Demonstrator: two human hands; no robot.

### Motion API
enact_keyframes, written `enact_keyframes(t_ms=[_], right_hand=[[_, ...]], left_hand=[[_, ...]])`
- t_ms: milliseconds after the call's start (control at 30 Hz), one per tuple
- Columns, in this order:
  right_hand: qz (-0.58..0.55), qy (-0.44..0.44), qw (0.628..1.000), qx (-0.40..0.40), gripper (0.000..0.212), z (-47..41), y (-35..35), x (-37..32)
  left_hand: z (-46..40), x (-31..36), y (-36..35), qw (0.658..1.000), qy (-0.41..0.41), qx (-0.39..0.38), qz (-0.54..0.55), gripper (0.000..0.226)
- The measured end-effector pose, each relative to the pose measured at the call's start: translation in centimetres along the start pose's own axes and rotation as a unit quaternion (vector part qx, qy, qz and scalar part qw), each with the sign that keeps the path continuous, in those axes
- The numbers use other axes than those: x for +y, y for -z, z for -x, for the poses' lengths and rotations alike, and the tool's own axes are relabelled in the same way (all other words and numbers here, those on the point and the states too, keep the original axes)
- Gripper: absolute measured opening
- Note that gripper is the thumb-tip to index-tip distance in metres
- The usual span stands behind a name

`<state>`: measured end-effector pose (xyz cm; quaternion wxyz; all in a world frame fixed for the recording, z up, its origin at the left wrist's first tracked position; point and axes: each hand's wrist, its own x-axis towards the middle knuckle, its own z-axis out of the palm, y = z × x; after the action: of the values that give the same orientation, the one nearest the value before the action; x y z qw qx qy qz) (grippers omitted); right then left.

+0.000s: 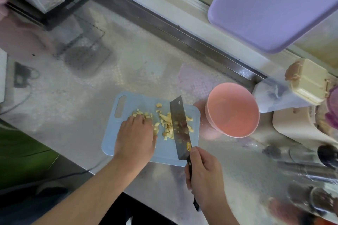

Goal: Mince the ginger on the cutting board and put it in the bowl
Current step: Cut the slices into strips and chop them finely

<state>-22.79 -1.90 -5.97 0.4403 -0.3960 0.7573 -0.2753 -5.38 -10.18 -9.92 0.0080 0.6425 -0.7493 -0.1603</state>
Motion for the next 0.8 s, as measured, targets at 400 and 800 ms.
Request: enact_keyframes(t_ms=[400, 800], right_hand=[[0.001, 0.006, 1.0, -0.018, 0.046, 0.2, -0.4, 0.0], [0.049, 0.019, 0.998, -0.023, 0.039, 1.1, -1.4, -0.2]], left_hand=[[0.1, -1.1, -0.8, 0.993, -0.062, 0.029, 0.091, 0.021], [0.0, -1.6, -1.6, 0.992, -0.083, 0.047, 0.085, 0.016]])
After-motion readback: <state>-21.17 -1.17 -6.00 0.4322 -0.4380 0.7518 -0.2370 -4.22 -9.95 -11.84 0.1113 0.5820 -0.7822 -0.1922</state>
